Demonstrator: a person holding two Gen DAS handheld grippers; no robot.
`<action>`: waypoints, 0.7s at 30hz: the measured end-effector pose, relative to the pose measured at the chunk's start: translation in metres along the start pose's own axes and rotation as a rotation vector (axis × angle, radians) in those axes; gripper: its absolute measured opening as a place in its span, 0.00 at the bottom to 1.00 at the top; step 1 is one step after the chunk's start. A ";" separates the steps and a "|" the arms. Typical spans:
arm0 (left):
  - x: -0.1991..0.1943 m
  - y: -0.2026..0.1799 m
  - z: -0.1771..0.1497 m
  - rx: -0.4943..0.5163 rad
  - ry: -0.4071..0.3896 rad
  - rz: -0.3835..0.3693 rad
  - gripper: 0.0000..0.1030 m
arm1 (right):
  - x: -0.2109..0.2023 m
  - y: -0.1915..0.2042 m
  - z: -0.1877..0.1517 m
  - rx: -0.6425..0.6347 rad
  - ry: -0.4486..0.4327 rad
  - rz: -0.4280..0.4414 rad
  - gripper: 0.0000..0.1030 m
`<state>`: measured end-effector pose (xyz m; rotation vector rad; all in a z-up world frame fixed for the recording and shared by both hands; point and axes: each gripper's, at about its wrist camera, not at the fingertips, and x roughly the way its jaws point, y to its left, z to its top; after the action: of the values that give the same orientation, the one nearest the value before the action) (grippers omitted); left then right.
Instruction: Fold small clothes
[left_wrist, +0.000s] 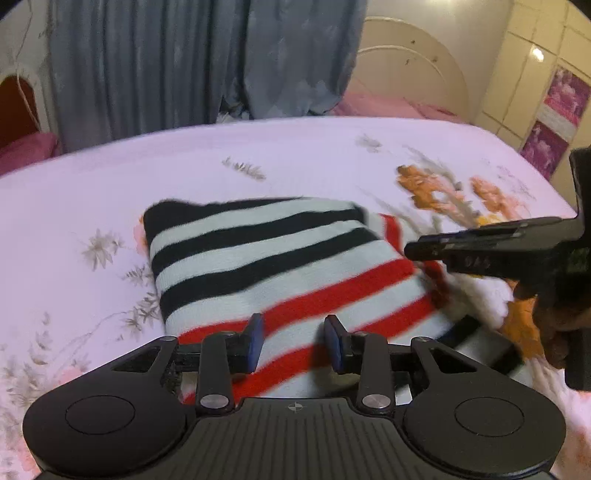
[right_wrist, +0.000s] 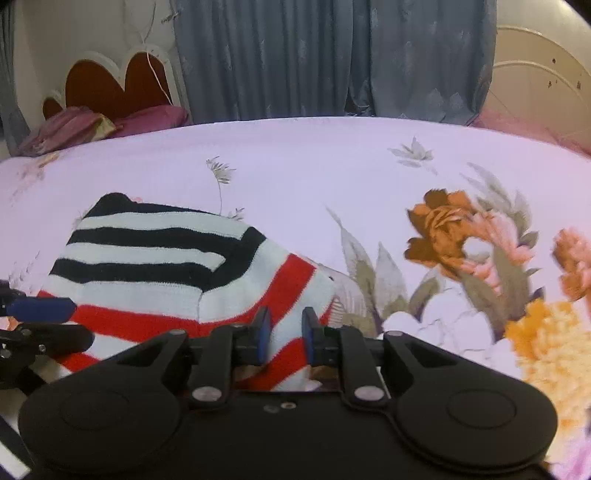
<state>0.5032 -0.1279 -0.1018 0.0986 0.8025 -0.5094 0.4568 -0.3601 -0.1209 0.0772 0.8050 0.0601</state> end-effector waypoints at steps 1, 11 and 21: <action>-0.011 -0.004 -0.004 0.014 -0.019 -0.022 0.33 | -0.014 0.000 -0.001 0.003 -0.027 0.036 0.17; -0.057 -0.018 -0.091 -0.033 0.028 -0.018 0.33 | -0.087 0.037 -0.079 -0.274 0.052 0.070 0.10; -0.062 -0.026 -0.103 -0.056 0.014 0.039 0.33 | -0.087 0.034 -0.081 -0.250 0.059 0.041 0.17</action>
<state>0.3872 -0.0975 -0.1269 0.0663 0.8269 -0.4492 0.3375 -0.3298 -0.1117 -0.1452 0.8494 0.2022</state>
